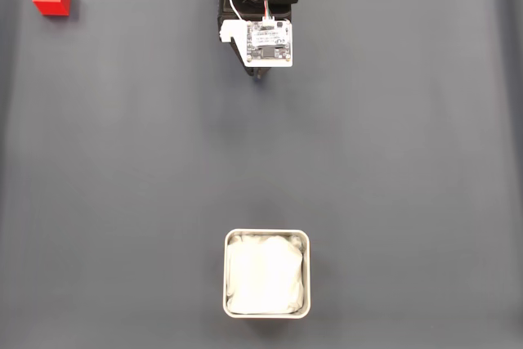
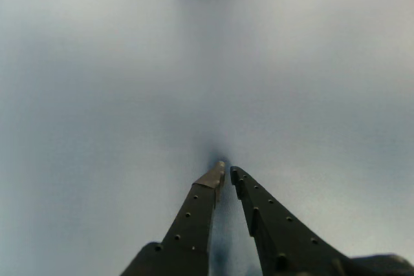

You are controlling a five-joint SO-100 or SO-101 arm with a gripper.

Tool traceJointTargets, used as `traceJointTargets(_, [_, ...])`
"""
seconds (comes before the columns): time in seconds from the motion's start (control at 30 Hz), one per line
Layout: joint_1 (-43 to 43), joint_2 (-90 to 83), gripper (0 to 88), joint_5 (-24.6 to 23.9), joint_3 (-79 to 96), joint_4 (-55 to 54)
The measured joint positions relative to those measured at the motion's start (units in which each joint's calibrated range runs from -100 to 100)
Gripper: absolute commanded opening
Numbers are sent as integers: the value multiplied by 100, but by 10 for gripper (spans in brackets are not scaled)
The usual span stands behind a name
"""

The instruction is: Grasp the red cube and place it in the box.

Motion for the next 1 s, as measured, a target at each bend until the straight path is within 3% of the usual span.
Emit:
traceJointTargets(0.47, [7, 0, 0, 0, 0, -16])
traceJointTargets(0.63, [126, 269, 0, -29, -253, -994])
traceJointTargets(1.0, [-59, 2683, 0, 34, -4078, -1615])
